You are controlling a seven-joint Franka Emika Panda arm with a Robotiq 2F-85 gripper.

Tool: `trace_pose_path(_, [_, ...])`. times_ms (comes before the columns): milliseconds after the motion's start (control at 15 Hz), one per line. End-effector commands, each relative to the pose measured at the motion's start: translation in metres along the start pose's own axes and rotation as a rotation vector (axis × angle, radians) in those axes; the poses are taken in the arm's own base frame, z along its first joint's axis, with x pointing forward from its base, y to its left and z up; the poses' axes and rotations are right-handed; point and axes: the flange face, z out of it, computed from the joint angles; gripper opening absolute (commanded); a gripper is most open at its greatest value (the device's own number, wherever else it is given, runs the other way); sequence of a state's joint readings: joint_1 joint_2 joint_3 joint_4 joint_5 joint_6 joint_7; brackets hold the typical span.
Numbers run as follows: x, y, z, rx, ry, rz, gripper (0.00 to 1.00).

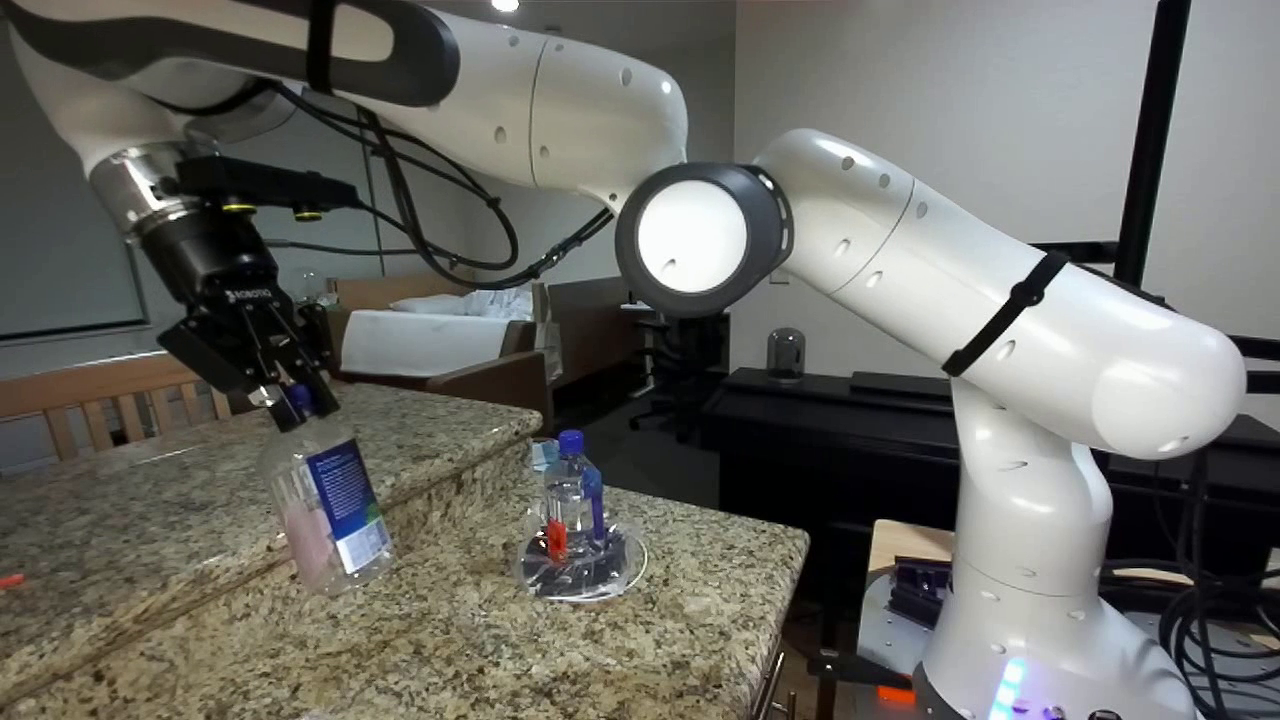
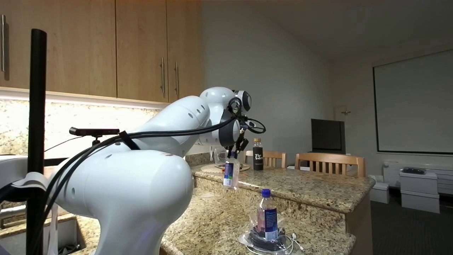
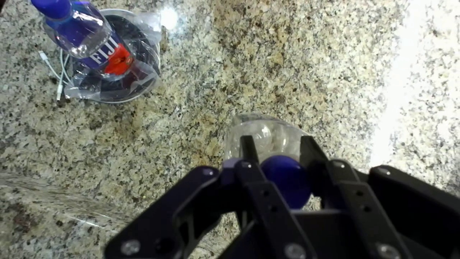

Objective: Put the full water bottle in between the tape and the empty one on the top part of the counter

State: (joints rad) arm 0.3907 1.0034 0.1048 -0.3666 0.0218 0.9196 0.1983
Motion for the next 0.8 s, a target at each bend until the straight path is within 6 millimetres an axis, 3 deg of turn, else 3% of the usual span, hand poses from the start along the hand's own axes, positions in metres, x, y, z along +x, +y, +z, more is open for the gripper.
trace_pose_path(0, [-0.001,-0.005,-0.001,-0.01,0.009,-0.007,0.15])
trace_pose_path(200, [-0.004,-0.007,-0.007,-0.016,0.028,-0.031,0.15])
trace_pose_path(467, [-0.004,0.004,-0.012,-0.02,0.044,-0.019,0.15])
trace_pose_path(733, [0.009,0.039,-0.03,-0.014,0.177,0.08,0.15])
